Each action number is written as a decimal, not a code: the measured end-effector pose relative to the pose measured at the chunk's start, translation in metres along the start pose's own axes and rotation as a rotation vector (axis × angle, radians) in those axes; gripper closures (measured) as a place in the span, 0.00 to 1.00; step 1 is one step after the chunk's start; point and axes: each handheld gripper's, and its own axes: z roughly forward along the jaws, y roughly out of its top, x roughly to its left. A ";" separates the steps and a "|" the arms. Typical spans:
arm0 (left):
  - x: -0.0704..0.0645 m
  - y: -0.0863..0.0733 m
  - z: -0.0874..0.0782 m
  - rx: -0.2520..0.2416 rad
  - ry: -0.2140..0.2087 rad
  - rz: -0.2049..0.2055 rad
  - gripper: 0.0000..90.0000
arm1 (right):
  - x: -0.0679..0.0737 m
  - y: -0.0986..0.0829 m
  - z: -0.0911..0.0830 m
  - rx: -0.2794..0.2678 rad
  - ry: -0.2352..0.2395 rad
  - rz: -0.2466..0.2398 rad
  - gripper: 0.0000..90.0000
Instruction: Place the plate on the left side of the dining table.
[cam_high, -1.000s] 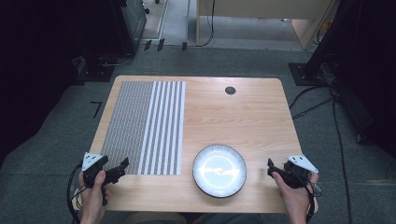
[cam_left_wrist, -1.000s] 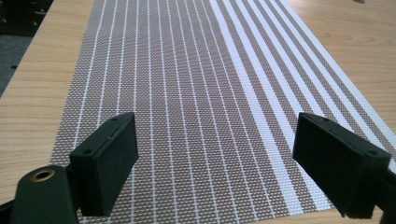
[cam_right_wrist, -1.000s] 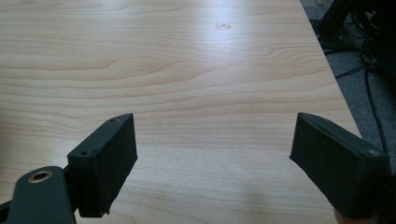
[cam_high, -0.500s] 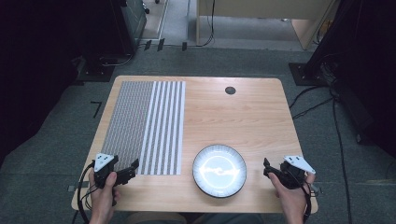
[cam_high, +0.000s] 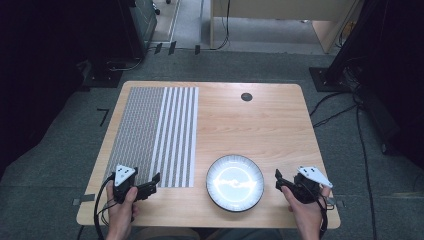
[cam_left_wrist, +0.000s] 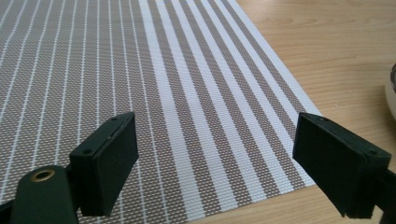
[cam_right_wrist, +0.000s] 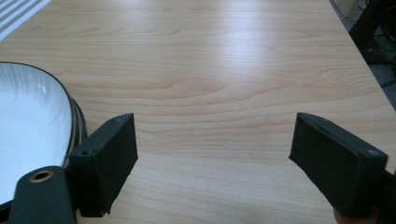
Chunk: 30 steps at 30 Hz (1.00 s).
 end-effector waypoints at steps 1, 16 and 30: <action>0.000 0.000 0.000 0.000 0.000 0.000 0.16 | 0.000 0.000 0.000 0.000 0.000 0.000 0.16; -0.019 -0.002 0.006 0.008 -0.011 0.002 0.16 | 0.017 0.001 -0.001 -0.012 0.055 0.008 0.17; -0.047 -0.006 0.017 0.039 -0.048 0.018 0.16 | 0.029 0.000 -0.001 -0.014 0.094 0.016 0.19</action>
